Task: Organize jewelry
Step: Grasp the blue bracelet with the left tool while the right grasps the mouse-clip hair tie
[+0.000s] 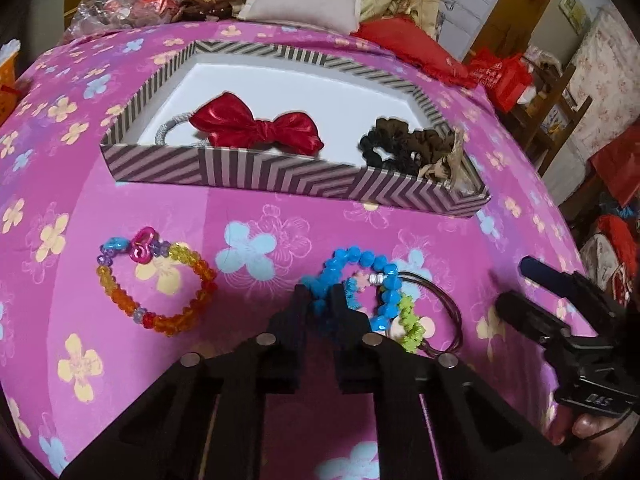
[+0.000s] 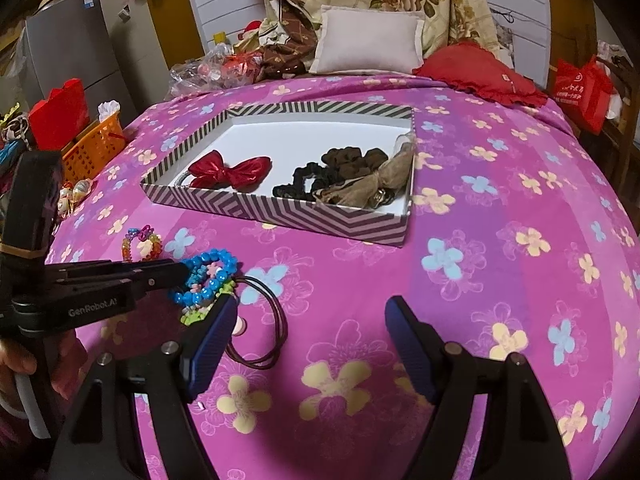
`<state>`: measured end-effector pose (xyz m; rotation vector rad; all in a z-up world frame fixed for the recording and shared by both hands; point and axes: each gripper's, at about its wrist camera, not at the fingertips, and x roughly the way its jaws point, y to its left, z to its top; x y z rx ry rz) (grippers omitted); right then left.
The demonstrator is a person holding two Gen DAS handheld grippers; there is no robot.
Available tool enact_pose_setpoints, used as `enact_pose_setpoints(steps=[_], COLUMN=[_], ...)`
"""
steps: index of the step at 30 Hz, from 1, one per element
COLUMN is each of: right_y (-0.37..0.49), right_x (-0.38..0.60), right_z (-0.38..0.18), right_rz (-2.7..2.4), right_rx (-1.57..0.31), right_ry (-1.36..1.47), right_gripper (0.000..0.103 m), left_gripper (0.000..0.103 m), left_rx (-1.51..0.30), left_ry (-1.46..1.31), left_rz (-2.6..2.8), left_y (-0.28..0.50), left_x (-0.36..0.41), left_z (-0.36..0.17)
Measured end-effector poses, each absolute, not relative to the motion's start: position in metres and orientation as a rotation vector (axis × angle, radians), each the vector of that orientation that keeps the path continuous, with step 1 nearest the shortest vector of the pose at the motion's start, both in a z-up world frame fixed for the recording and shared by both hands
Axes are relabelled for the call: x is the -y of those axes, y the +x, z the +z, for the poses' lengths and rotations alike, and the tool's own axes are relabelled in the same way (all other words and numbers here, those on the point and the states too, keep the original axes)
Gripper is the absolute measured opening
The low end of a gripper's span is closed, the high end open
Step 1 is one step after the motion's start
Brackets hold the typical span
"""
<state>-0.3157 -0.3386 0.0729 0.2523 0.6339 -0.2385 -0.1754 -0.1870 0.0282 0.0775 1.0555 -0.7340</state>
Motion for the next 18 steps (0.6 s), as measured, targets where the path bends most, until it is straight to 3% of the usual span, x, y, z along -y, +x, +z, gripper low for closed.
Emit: enact_pose_setpoints(steps=[10, 14, 18], right_y=[-0.303, -0.298, -0.295], right_x=[0.322, 0.317, 0.305], right_z=[0.063, 0.058, 0.058], right_rz=[-0.169, -0.155, -0.113], right_rx=[-0.691, -0.715, -0.718], right_ry=[0.188, 0.169, 0.134], right_gripper=[0.079, 0.064, 0.064], left_gripper=[0.000, 0.000, 0.000], left_rx=[-1.029, -1.018, -1.001], left_ry=[0.026, 0.005, -0.009], left_rz=[-0.713, -0.723, -0.718], left_y=[-0.168, -0.167, -0.166], left_x=[0.152, 0.142, 0.134], left_z=[0.046, 0.057, 0.067])
